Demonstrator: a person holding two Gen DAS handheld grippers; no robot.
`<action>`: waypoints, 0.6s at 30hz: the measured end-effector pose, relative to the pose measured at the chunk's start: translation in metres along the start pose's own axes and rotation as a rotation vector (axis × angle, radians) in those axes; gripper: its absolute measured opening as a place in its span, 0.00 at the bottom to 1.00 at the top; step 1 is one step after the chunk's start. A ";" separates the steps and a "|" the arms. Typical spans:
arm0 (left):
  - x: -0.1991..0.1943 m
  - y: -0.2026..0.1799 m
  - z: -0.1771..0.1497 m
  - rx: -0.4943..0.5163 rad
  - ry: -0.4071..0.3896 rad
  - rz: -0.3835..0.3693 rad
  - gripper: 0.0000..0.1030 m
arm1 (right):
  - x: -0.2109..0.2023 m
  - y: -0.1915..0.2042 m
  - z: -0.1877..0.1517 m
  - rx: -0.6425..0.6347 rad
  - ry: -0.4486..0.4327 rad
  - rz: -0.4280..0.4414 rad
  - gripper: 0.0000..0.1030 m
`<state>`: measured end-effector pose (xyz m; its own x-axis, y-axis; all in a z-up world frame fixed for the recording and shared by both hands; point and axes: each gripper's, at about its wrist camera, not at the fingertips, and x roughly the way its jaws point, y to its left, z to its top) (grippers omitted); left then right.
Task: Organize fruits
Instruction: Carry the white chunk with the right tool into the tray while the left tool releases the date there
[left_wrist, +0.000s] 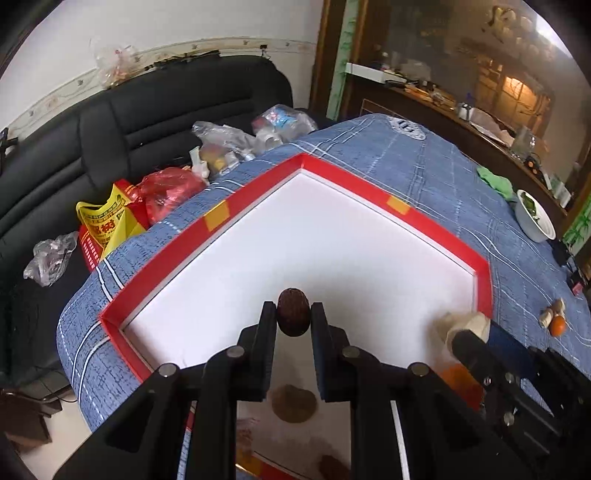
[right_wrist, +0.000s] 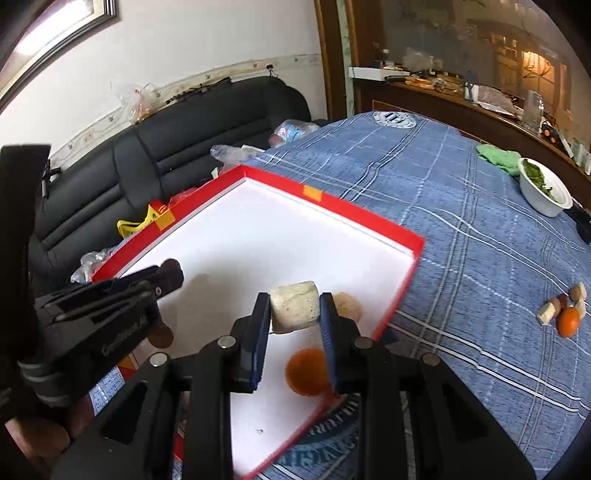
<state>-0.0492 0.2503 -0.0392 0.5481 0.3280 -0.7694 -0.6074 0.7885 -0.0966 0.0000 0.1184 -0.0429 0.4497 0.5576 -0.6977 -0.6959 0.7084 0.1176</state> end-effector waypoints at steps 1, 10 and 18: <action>0.001 0.001 0.000 -0.002 0.000 0.006 0.16 | 0.002 0.001 0.000 -0.002 0.004 0.001 0.28; 0.008 0.003 0.002 -0.007 0.021 0.045 0.16 | 0.012 0.007 -0.002 -0.015 0.031 0.009 0.28; 0.005 0.011 0.001 -0.045 0.042 0.094 0.47 | 0.015 0.013 -0.007 -0.035 0.076 0.037 0.31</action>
<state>-0.0521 0.2612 -0.0436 0.4636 0.3764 -0.8021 -0.6806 0.7309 -0.0504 -0.0062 0.1324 -0.0566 0.3810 0.5477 -0.7449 -0.7309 0.6718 0.1202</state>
